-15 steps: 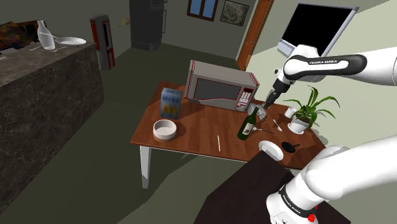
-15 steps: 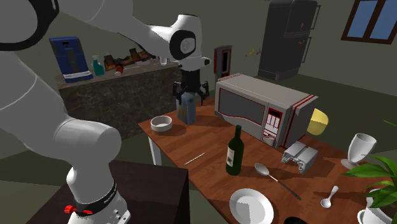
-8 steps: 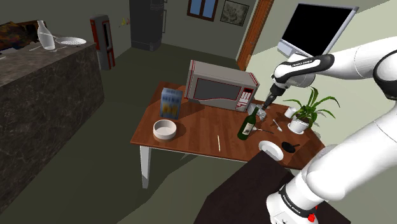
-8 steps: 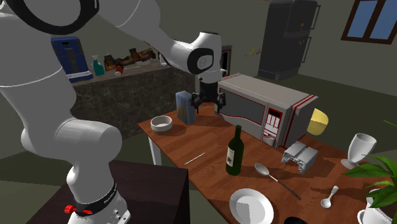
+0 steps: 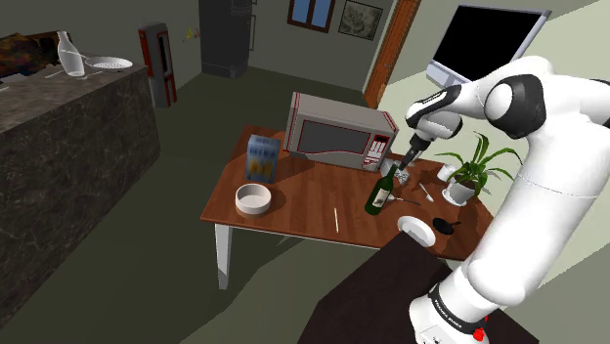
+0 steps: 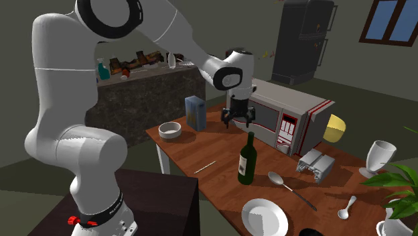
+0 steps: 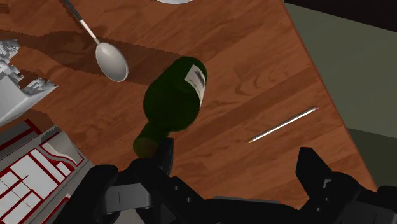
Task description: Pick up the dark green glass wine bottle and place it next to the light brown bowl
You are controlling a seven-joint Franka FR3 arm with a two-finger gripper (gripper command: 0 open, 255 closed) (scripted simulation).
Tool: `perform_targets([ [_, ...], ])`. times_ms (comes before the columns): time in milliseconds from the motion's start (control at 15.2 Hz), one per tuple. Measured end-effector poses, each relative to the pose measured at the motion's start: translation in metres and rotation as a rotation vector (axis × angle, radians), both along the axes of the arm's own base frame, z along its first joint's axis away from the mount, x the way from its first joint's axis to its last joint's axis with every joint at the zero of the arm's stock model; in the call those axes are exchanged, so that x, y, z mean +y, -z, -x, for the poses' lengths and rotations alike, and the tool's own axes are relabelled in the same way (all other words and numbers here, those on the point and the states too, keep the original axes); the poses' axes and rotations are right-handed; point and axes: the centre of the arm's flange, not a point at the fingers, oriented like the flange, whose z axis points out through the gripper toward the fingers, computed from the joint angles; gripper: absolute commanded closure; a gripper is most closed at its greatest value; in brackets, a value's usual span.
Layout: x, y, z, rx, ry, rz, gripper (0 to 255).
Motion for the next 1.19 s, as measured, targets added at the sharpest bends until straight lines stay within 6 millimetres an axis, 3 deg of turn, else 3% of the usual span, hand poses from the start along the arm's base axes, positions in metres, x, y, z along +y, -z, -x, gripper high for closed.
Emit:
perform_targets([
  [528,-0.070,0.055,-0.037,-0.020,-0.044,0.010,0],
  [990,-0.076,0.091,-0.042,-0.021,-0.047,0.010,0],
  [1188,-0.076,0.096,-0.043,-0.022,-0.047,0.010,0],
])
